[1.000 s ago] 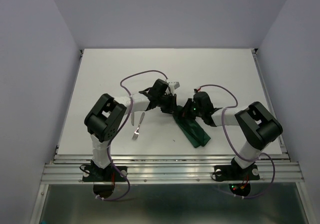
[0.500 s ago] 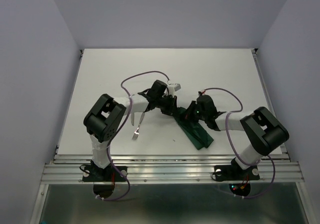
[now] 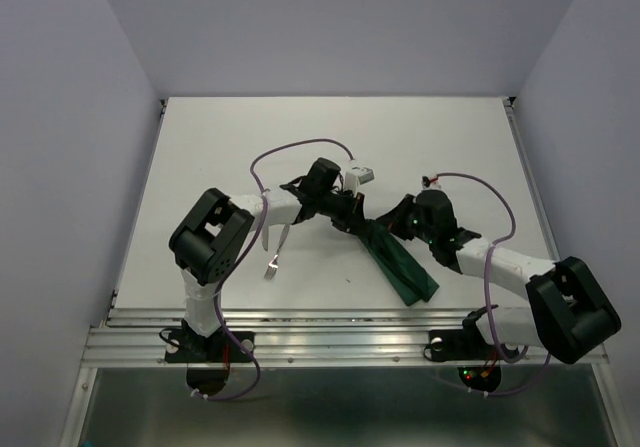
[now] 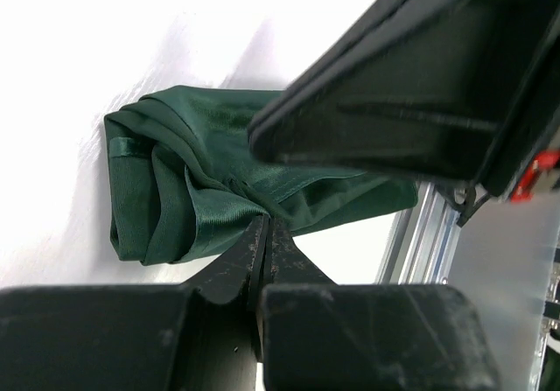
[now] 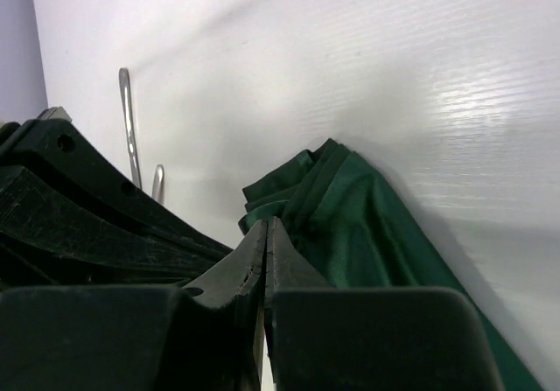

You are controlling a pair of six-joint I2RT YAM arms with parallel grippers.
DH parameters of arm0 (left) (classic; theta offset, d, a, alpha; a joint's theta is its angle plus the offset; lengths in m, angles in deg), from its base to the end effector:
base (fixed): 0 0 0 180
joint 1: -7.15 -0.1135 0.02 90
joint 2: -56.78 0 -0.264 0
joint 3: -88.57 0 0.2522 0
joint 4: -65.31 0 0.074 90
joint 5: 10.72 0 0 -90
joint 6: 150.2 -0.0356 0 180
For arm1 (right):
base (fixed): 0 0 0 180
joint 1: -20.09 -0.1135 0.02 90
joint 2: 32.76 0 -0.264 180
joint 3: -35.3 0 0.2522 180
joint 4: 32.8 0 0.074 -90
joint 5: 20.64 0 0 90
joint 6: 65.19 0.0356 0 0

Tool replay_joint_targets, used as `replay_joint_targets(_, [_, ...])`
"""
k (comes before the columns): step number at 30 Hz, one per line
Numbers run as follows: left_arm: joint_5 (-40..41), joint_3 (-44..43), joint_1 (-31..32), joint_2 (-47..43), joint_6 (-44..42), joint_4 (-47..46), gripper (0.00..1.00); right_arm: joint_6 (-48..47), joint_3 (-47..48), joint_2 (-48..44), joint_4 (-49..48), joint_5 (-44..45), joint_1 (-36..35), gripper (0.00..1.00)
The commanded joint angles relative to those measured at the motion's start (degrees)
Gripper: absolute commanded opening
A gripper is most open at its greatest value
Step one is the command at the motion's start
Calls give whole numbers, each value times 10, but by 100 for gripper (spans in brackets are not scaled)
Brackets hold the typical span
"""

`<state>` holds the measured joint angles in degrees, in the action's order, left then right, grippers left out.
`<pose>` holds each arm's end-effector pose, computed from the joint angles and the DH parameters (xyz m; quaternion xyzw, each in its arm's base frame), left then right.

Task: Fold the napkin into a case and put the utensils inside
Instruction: Stuff the top corner of the smaller-rectangle-folded napkin into the folded napkin.

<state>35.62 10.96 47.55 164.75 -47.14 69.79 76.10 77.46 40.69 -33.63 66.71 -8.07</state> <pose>0.2894 -0.2786 0.1802 0.3617 0.7588 -0.4877 0.2356 0.2238 0.1217 0.1800 0.1627 0.8525 0.3327 0.3690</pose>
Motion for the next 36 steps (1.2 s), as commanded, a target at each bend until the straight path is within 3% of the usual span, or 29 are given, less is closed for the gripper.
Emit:
replay_joint_targets(1, [-31,-21,1,1,-22,-20,0,7,-16,-11,16,8,11,2])
replay_joint_targets(21, [-29,-30,1,21,-18,-18,0,-21,5,71,-48,-130,16,1])
replay_joint_targets(36, [-30,-39,1,28,-20,-14,0,-22,-9,67,-76,-150,16,1])
